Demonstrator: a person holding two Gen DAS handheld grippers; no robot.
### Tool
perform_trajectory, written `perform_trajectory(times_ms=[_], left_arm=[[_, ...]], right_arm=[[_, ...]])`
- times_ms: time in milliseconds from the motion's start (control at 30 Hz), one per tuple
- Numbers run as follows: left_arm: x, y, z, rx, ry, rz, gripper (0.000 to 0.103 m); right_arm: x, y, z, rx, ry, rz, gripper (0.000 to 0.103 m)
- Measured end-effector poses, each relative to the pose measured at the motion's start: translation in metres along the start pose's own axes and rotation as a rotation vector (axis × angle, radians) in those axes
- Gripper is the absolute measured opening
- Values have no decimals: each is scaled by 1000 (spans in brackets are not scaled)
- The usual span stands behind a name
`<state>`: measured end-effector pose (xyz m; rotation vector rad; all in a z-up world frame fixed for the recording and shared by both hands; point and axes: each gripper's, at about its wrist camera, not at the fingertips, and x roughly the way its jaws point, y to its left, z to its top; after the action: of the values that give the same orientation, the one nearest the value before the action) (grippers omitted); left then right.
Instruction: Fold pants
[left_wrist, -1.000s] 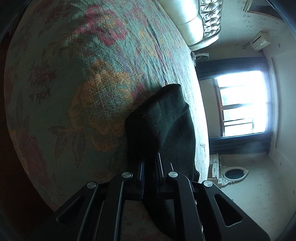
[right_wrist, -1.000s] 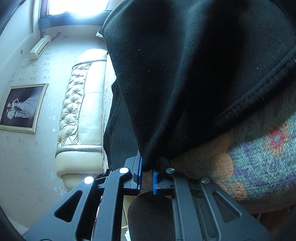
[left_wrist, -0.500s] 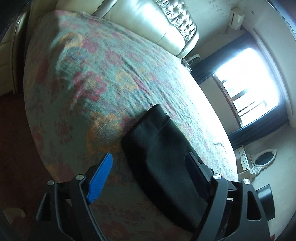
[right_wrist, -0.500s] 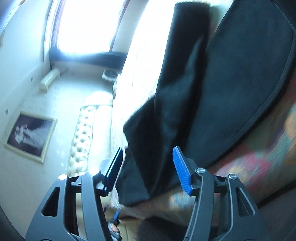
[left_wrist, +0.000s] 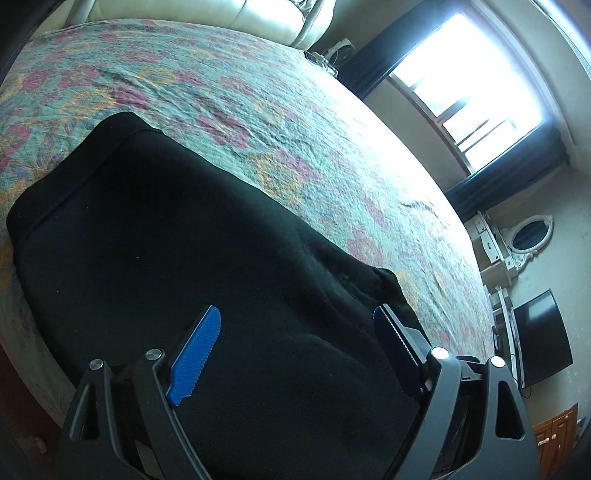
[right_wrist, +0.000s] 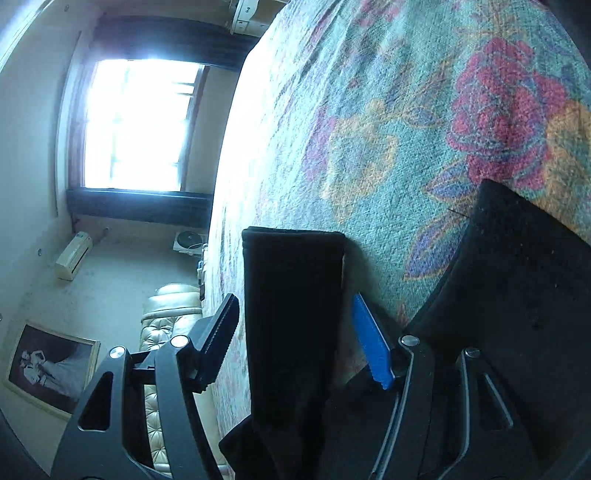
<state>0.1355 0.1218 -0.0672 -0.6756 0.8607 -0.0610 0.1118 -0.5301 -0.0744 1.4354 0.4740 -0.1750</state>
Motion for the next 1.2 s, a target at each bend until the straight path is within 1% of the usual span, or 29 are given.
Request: perform_trajectory(times_ms=[67, 133, 167, 200, 233, 267, 300, 400, 467, 533, 567, 667, 700, 767, 833, 967, 1033, 1167, 1200], left_arm=[[4, -3, -3, 16, 6, 8, 85], [5, -3, -4, 16, 6, 8, 86], [7, -3, -5, 9, 11, 3, 87], [9, 0, -5, 0, 16, -2, 87], [11, 2, -5, -1, 20, -6, 88], [12, 2, -6, 12, 23, -7, 88], [12, 0, -6, 31, 24, -8, 89], [13, -5, -8, 76, 28, -5, 91], [13, -4, -9, 84, 26, -10, 91], [13, -1, -8, 75, 29, -23, 91], [13, 0, -7, 69, 32, -31, 91], [13, 5, -4, 35, 36, -59, 91], [12, 7, -3, 25, 37, -69, 91], [11, 9, -2, 13, 36, -81, 91], [11, 9, -2, 12, 39, -86, 91], [10, 10, 0, 0, 44, -93, 91], [10, 11, 0, -8, 48, -96, 91], [10, 10, 1, 1, 55, -90, 91], [10, 9, 0, 9, 56, -86, 91]], right_arm=[[13, 10, 1, -25, -6, -10, 61], [33, 26, -4, -72, 15, -36, 61], [43, 35, -6, -94, 20, -57, 54], [48, 38, -6, -112, 23, -74, 33], [50, 40, -8, -116, 35, -68, 18], [54, 39, -9, -99, 55, -54, 6], [61, 42, -13, -85, 59, -56, 6], [58, 43, -18, -91, 40, -48, 6], [52, 46, -19, -90, 24, -27, 6], [38, 52, -21, -97, 9, 2, 6], [30, 57, -24, -114, 2, 14, 6], [-20, 61, -25, -167, -19, 48, 6], [-32, 68, -29, -181, -24, 56, 6], [-59, 71, -34, -200, -41, 61, 6], [-83, 71, -40, -221, -58, 43, 6], [-126, 47, -49, -206, -89, -20, 5], [-140, 30, -52, -191, -102, -61, 5], [-148, -16, -60, -115, -78, -120, 5], [-145, -31, -60, -101, -74, -137, 0]])
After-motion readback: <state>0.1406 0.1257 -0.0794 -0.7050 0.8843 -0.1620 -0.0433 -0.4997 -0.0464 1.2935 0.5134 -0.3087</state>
